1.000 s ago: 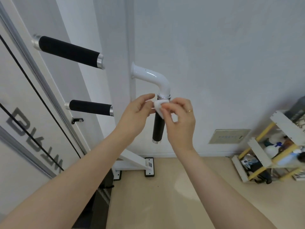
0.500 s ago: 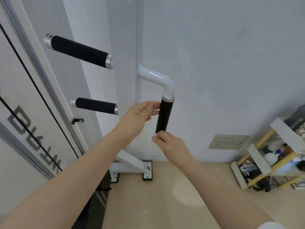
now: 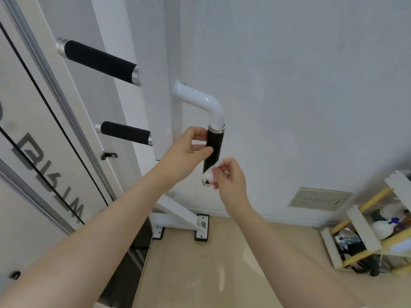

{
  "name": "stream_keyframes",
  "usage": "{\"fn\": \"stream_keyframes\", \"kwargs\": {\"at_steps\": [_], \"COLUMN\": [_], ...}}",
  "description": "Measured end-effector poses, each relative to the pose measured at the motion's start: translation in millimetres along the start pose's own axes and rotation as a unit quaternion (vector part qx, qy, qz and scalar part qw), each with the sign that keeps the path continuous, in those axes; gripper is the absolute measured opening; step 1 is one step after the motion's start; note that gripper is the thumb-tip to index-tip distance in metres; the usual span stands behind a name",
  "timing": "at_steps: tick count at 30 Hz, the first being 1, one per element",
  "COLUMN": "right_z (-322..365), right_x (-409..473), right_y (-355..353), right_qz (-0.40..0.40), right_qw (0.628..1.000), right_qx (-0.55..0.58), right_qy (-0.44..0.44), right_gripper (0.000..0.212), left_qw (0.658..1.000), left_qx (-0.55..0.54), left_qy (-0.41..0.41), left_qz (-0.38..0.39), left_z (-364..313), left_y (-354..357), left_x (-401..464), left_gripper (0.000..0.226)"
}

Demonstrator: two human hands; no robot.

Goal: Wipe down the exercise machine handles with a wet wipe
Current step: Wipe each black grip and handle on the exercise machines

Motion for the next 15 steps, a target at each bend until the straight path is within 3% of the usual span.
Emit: {"fn": "stream_keyframes", "kwargs": {"at_steps": [4, 9, 11, 15], "right_z": [32, -36, -23, 41], "right_x": [30, 12, 26, 50], "right_y": [-2, 0, 5, 30], "right_qz": [0.026, 0.065, 0.096, 0.207], "right_qw": [0.994, 0.975, 0.976, 0.967], "right_qx": [0.101, 0.06, 0.059, 0.133], "right_qy": [0.011, 0.202, 0.186, 0.071], "right_gripper": [0.022, 0.027, 0.027, 0.028], "left_qw": [1.0, 0.992, 0.99, 0.983], "left_qx": [0.022, 0.054, 0.057, 0.069], "left_qy": [0.003, 0.001, -0.006, -0.013], "left_qz": [-0.022, -0.112, -0.13, -0.17], "left_z": [-6, -4, -3, -2], "left_y": [3, -4, -7, -13], "left_x": [4, 3, 0, -10], "left_gripper": [0.029, 0.018, 0.017, 0.026]}}
Point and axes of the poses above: each hand's wrist, its own x-axis towards the middle knuckle, its own y-axis out of the palm, z = x × y, the point moved 9 cm from there along x, towards the middle knuckle, and after that the axes turned 8 degrees about -z, right-handed, at the moved point
